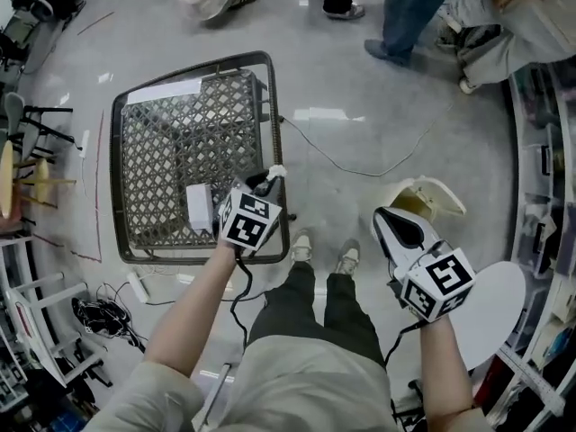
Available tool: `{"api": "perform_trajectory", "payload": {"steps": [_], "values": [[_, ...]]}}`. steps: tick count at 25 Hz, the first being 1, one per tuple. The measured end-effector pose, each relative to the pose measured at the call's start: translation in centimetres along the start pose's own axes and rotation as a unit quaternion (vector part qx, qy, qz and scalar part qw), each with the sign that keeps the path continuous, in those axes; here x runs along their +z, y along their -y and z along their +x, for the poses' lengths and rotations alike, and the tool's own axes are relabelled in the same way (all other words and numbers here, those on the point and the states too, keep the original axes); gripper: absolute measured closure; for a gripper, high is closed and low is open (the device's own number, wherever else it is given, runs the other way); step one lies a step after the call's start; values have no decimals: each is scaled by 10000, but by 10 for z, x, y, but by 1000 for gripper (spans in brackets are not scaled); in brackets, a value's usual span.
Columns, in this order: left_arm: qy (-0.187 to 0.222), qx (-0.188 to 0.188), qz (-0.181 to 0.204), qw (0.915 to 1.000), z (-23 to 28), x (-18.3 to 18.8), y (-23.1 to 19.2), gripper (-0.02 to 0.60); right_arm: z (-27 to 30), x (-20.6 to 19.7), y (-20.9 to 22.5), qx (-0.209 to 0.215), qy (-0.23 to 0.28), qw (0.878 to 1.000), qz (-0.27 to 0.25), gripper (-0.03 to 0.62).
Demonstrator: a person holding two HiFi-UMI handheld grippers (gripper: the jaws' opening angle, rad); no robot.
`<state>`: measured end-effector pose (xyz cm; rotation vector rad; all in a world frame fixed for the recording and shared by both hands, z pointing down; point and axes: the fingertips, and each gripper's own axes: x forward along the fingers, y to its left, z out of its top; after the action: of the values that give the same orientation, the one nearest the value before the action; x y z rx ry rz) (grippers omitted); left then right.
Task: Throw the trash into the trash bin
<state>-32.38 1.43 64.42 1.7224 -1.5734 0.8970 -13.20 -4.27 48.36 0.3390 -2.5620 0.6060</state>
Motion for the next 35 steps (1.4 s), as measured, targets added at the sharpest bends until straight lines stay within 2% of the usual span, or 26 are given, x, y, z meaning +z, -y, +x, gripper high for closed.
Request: {"api": "perform_trajectory", "payload": {"steps": [5, 9, 14, 18, 23, 29, 35], "values": [[317, -443, 586, 9968, 5, 70, 57, 515, -46, 0, 37, -624, 312, 9972, 285, 591], [376, -861, 1188, 9885, 26, 107, 128, 515, -96, -19, 80, -1237, 625, 9883, 638, 591], [259, -1418, 1832, 9724, 57, 125, 212, 515, -150, -54, 124, -1908, 914, 9709, 1126, 591], [108, -1795, 2245, 9577, 85, 129, 270, 515, -180, -86, 152, -2270, 963, 9591, 1393, 591], [-271, -2104, 2491, 9450, 134, 103, 330, 515, -198, -142, 181, -2541, 920, 9467, 1752, 591], [-823, -2349, 2655, 9314, 201, 56, 376, 515, -191, -205, 214, -2775, 707, 9385, 1927, 591], [-1312, -2414, 2620, 9251, 265, 0, 401, 515, -177, -261, 231, -2878, 606, 9310, 2163, 591]]}}
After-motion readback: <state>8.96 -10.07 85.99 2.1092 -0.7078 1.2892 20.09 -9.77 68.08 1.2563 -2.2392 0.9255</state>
